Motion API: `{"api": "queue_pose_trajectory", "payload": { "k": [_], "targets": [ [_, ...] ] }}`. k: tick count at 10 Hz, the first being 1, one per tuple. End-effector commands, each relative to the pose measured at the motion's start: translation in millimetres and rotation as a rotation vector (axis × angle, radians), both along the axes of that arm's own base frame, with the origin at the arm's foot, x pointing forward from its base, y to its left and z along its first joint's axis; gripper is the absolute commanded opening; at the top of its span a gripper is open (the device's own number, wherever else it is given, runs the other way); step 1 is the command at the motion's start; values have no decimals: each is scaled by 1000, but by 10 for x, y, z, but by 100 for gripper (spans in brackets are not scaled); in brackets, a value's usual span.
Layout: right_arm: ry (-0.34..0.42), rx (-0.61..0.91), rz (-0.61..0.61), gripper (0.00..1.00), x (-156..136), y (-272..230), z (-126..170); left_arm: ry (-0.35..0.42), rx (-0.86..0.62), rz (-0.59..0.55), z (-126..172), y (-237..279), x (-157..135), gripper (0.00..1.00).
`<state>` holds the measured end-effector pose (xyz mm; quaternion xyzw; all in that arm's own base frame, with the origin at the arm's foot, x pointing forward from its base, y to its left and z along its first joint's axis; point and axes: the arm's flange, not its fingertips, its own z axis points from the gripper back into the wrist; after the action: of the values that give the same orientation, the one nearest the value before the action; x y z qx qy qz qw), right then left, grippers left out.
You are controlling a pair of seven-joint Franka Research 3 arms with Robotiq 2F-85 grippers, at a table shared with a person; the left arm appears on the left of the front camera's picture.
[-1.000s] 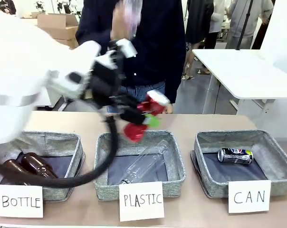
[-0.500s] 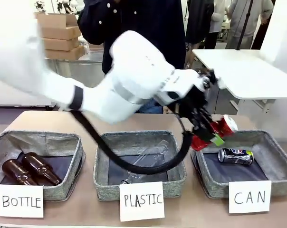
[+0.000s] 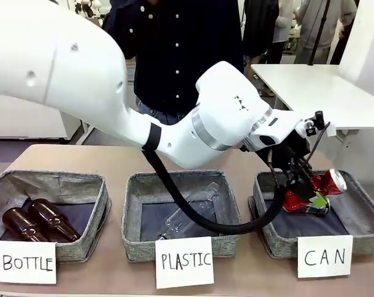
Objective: Sort the can waste into the basket.
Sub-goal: Pick up the can waste from the table and place it in the right Fabric basket.
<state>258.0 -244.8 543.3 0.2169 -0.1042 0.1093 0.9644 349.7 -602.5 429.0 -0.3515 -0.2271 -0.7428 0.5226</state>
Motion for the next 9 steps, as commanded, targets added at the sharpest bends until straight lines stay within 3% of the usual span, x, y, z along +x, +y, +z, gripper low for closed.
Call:
{"api": "queue_pose_trajectory", "payload": {
  "k": [1,3,4,9],
  "targets": [
    [25,-13,-9,100,-7,-16,21,13,35,29,-43,-384,128,44],
    [25,-13,-9,100,-7,-16,21,-6,37,52,-69,-573,246,44],
    [25,-13,-9,100,-7,-16,21,1,57,68,-84,-611,314,100],
    [25,-13,-9,100,-7,-16,21,53,75,114,-65,-507,390,100]
  ]
}}
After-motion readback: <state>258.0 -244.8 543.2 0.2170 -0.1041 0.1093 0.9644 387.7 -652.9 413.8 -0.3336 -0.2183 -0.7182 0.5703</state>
